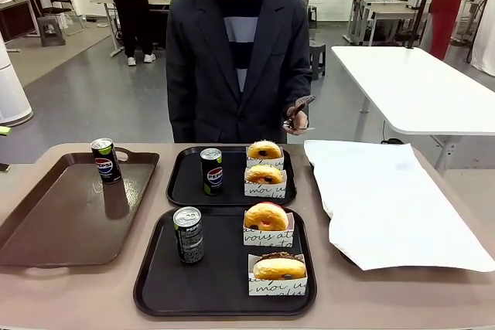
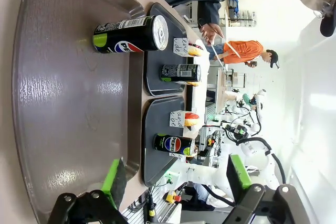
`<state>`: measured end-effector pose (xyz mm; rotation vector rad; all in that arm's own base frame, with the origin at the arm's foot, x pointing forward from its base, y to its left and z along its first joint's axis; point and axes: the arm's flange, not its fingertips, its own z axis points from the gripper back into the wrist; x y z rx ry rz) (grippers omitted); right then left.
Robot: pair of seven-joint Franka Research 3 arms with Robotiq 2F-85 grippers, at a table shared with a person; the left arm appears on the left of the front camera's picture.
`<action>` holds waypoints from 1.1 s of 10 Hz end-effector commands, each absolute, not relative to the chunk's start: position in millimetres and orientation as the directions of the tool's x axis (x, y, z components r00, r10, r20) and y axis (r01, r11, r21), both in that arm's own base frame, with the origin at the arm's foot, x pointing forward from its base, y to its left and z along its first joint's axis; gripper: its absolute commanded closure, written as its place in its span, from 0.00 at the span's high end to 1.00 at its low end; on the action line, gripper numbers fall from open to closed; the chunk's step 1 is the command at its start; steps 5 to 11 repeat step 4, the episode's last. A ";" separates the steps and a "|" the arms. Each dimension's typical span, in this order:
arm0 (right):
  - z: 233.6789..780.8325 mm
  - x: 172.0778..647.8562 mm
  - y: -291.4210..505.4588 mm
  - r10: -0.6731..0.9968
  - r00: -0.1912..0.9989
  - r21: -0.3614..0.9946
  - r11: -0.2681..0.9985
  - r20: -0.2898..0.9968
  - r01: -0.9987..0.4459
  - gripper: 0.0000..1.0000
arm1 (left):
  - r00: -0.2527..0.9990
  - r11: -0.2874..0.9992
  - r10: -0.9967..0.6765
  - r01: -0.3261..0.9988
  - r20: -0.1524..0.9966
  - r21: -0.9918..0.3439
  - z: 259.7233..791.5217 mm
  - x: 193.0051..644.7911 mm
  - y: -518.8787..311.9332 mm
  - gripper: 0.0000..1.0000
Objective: Set up donuts and drinks on trays.
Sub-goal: Pick up one Pepsi coke from the Handle tray and place it on the Flat Tray without a Pepsi coke.
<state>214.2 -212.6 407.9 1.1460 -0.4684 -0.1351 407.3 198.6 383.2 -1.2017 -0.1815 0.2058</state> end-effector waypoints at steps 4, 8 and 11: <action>408.9 217.5 -212.6 -0.349 0.885 0.903 0.400 0.308 -0.157 1.00 | 0.966 0.350 0.258 -0.065 0.029 -0.934 383.1 405.2 199.7 1.00; 408.9 217.5 -212.6 -0.349 0.885 0.903 0.400 0.308 -0.157 1.00 | 0.966 0.350 0.258 -0.065 0.029 -0.934 383.1 405.2 199.7 1.00; 408.9 217.5 -212.6 -0.349 0.885 0.903 0.400 0.308 -0.157 1.00 | 0.966 0.350 0.258 -0.065 0.029 -0.934 383.1 405.2 199.7 1.00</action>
